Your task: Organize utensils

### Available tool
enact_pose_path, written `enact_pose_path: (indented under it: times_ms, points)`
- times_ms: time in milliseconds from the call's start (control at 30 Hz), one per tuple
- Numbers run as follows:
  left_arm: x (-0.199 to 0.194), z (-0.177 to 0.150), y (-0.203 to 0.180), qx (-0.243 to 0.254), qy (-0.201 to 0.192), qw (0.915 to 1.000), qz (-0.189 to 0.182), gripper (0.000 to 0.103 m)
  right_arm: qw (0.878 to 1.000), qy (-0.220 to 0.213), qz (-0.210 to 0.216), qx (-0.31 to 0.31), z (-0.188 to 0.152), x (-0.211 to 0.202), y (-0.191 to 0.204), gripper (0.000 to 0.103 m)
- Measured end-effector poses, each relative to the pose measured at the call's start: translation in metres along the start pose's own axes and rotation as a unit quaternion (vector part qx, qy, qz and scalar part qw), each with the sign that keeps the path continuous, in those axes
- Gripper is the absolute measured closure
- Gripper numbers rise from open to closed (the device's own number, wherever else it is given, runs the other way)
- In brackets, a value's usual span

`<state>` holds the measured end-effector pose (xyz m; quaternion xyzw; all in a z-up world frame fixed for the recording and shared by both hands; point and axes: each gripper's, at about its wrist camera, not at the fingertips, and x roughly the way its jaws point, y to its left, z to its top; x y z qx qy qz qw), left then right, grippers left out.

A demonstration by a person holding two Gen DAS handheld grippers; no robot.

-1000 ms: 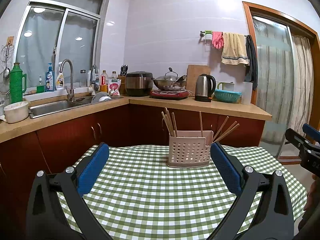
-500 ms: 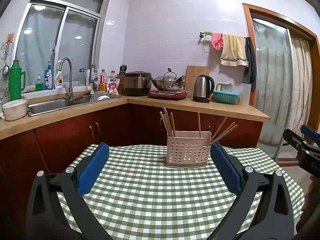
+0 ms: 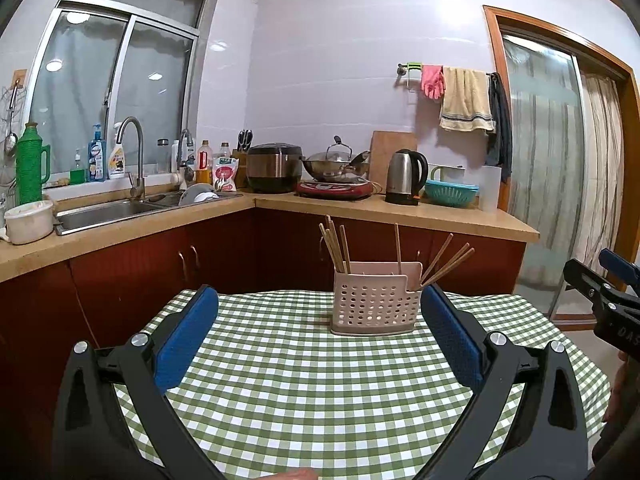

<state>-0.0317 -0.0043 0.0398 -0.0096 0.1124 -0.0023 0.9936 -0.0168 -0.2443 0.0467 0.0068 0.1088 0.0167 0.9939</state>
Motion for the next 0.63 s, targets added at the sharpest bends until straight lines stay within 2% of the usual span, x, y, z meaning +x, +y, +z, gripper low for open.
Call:
enact_pose_path:
  times_ms: [233,400,600,633]
  points:
    - [0.007,-0.003,-0.001,-0.005,-0.004,1.0,-0.005,0.004,1.0,0.008,0.001,0.0,-0.005,0.008,-0.001,0.015]
    - [0.024,-0.005,0.003,-0.01,0.019,0.9997,-0.014,0.004,1.0,0.02,0.003,0.003,-0.012,0.021,-0.005,0.015]
    - [0.08,-0.017,0.025,-0.031,0.063,0.9975,0.009,0.004,0.999,0.041,-0.014,0.008,-0.026,0.051,-0.025,0.015]
    - [0.101,-0.025,0.032,-0.034,0.085,0.9956,0.017,0.004,0.998,0.053,-0.021,0.012,-0.032,0.066,-0.033,0.015]
